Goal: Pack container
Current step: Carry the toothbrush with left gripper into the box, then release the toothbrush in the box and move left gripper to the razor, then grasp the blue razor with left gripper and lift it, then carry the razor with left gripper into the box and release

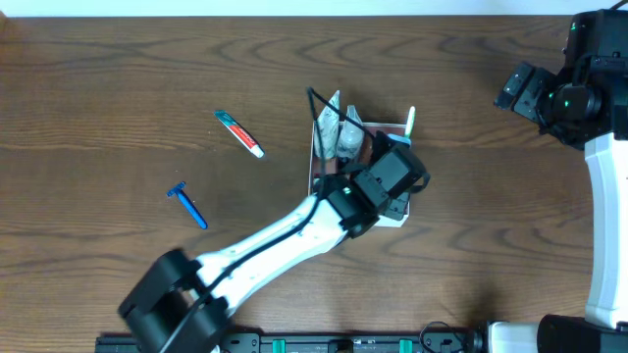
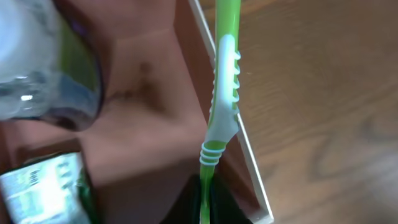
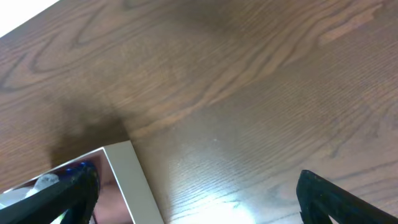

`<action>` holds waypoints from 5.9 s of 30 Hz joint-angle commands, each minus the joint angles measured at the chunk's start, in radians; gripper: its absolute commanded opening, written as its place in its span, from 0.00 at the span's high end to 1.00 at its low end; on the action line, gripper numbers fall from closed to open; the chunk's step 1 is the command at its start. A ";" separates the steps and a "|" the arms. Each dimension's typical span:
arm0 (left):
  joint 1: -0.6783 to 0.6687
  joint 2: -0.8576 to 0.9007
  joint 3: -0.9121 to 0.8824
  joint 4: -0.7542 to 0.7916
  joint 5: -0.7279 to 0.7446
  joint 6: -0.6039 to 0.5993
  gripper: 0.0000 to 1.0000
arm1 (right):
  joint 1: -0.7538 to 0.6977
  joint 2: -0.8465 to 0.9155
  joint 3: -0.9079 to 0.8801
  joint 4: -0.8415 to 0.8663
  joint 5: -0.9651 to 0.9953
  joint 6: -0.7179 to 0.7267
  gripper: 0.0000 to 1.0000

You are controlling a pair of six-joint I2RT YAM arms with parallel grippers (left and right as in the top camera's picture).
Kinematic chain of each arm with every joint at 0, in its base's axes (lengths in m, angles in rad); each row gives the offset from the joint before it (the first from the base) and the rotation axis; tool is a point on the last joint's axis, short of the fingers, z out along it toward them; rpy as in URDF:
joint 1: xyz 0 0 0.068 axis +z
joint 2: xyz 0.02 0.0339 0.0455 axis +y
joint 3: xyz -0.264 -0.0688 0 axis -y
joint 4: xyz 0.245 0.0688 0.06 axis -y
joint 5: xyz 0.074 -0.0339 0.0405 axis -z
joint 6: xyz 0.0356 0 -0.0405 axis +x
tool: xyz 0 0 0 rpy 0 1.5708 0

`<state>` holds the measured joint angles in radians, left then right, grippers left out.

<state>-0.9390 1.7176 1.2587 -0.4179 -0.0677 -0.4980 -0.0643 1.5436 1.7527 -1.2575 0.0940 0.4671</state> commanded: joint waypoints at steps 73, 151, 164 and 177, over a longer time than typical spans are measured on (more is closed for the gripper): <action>1.075 -0.074 -0.230 -0.491 0.092 -0.045 0.46 | -0.003 0.002 0.005 0.000 0.007 0.011 0.01; 0.076 -0.286 -0.072 -0.008 -0.182 0.005 0.94 | -0.003 0.002 0.005 0.000 0.007 0.011 0.01; 0.035 -0.020 -0.072 0.122 -0.135 -0.061 0.94 | -0.003 0.002 0.005 0.000 0.007 0.011 0.01; 0.018 0.027 -0.072 0.142 -0.135 -0.061 0.67 | -0.003 0.002 0.005 0.000 0.007 0.011 0.01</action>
<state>-0.9230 1.7451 1.1797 -0.2810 -0.1898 -0.5495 -0.0643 1.5436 1.7527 -1.2575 0.0940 0.4671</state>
